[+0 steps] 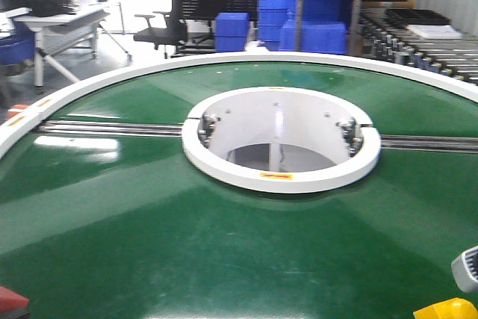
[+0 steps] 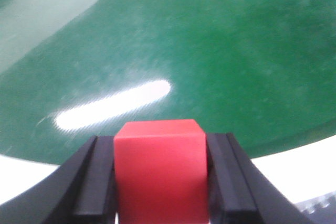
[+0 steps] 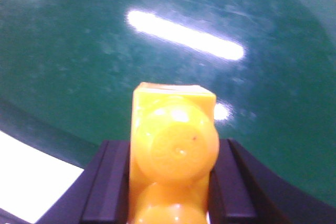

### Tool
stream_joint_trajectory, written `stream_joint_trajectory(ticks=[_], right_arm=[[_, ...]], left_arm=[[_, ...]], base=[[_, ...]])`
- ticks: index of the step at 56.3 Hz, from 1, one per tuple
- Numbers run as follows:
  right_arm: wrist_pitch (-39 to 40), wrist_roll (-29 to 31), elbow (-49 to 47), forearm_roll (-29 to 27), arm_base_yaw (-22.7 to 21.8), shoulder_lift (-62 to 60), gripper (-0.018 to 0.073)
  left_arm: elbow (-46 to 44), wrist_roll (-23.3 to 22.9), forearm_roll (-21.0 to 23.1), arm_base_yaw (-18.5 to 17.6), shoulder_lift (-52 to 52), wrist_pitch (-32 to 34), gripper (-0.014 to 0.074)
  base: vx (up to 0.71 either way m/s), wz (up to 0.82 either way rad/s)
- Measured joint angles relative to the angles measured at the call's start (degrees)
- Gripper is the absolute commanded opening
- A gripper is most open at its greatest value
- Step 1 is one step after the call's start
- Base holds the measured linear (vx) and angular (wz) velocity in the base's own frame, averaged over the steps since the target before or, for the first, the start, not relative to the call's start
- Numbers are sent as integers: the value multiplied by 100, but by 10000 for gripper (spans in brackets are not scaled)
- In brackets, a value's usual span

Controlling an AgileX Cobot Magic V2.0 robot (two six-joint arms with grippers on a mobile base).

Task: Pick red and yellow blocks into blue bin
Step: 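Lift both held blocks off the conveyor, then drive the base away from the conveyor holding both blocks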

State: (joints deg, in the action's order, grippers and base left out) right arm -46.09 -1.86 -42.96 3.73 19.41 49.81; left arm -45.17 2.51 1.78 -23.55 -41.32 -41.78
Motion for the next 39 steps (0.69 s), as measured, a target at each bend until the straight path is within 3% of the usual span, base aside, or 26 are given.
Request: stream_joint_trajectory(ticks=[39], right_arm=[[-46, 0, 0, -6, 0, 0, 172]], left_arm=[[0, 0, 0, -6, 18, 25, 278]], base=[[-6, 33]])
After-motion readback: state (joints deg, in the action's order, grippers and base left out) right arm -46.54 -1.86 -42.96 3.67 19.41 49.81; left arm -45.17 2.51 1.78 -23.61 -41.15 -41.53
